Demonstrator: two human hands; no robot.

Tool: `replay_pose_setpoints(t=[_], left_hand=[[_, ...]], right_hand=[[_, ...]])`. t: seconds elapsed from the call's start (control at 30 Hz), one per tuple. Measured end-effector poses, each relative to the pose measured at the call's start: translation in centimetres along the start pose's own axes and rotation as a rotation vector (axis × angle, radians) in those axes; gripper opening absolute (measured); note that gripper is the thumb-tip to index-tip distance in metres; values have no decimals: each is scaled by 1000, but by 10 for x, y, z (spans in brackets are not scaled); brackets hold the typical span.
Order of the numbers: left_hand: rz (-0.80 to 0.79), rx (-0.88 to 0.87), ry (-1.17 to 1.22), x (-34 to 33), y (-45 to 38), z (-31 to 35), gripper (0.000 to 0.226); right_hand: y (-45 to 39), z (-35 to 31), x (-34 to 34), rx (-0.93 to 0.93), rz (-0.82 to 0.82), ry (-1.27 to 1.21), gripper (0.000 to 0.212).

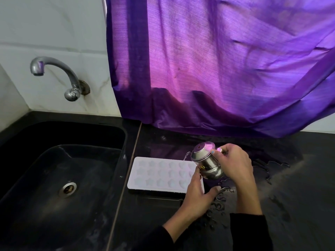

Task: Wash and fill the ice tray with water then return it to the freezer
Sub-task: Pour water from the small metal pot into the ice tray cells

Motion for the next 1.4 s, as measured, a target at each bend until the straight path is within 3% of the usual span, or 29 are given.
replay_pose_setpoints(t=[0.4,0.8,1.4], left_hand=[[-20,7,0,0,2,5,62],[40,7,54,13,6,6,67],[57,66,140,22,11,-1,52]], right_hand=[[-1,8,1,-13,-7,-47,21],[0,8,1,23,-27,-245,16],[8,-24,-19,55,-48,21,20]])
Point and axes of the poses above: each hand's wrist, its own y-axis away from the middle knuckle, its own x-axis out of the back of the hand, z = x × y, the point moved 10 cm from there along -y, towards the middle knuckle, and after that the axes turned 6 degrees about -x, right-handed, at the moved point
